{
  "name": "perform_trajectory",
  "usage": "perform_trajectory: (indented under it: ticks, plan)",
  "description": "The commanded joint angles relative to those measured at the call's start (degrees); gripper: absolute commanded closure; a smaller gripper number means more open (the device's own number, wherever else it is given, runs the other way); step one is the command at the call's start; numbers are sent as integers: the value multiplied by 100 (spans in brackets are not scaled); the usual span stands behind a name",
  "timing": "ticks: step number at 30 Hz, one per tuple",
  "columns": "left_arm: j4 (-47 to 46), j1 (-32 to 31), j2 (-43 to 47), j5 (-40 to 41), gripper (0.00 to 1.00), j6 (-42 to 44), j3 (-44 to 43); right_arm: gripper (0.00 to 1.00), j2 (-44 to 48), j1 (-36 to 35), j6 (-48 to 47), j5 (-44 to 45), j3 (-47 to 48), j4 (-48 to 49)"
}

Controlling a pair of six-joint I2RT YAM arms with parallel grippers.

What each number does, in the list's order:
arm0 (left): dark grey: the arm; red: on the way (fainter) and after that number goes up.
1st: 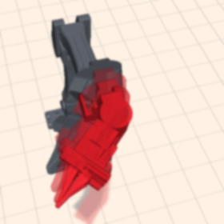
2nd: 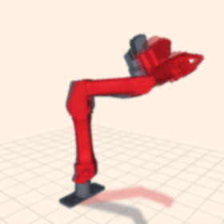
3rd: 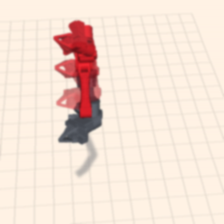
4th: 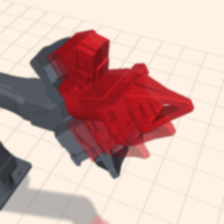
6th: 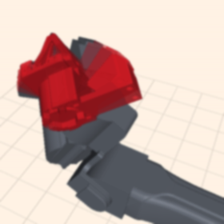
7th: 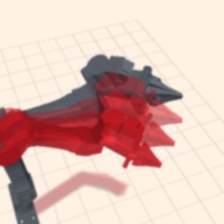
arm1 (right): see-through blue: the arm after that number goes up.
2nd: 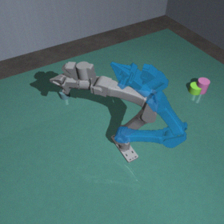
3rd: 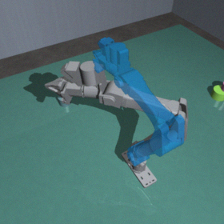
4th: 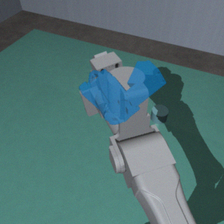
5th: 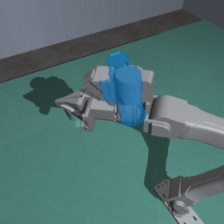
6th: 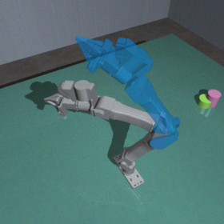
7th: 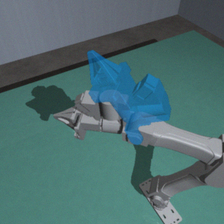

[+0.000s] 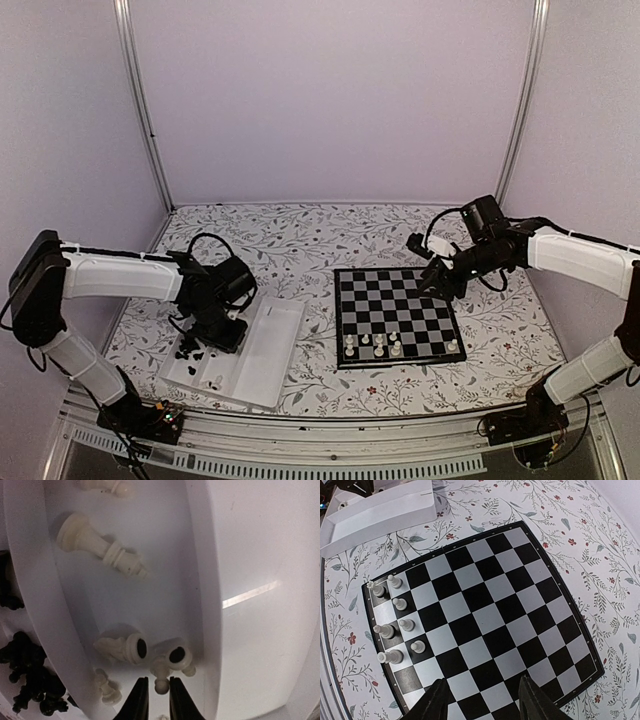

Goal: Set up the chess pieces on the board
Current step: Pick up the chess piece from the storage box.

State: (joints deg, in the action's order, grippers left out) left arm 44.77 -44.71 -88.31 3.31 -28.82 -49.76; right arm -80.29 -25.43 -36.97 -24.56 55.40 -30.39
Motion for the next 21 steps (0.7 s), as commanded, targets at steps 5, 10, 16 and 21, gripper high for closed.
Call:
perform_trajectory:
  ticks: [5, 10, 16, 21]
  plan:
    - [119, 60, -167, -33, 94, 18, -231, 50, 188, 23, 54, 21, -149, 150]
    - [849, -12, 128, 47, 98, -93, -806, 50, 341, 54, 50, 56, -279, 160]
    - [1112, -258, 77, 72, 97, 148, -2067, 50, 450, 168, 82, -2, -363, 233]
    - [936, -512, -796, 26, 97, 709, -3222, 50, 445, 193, 85, -10, -363, 249]
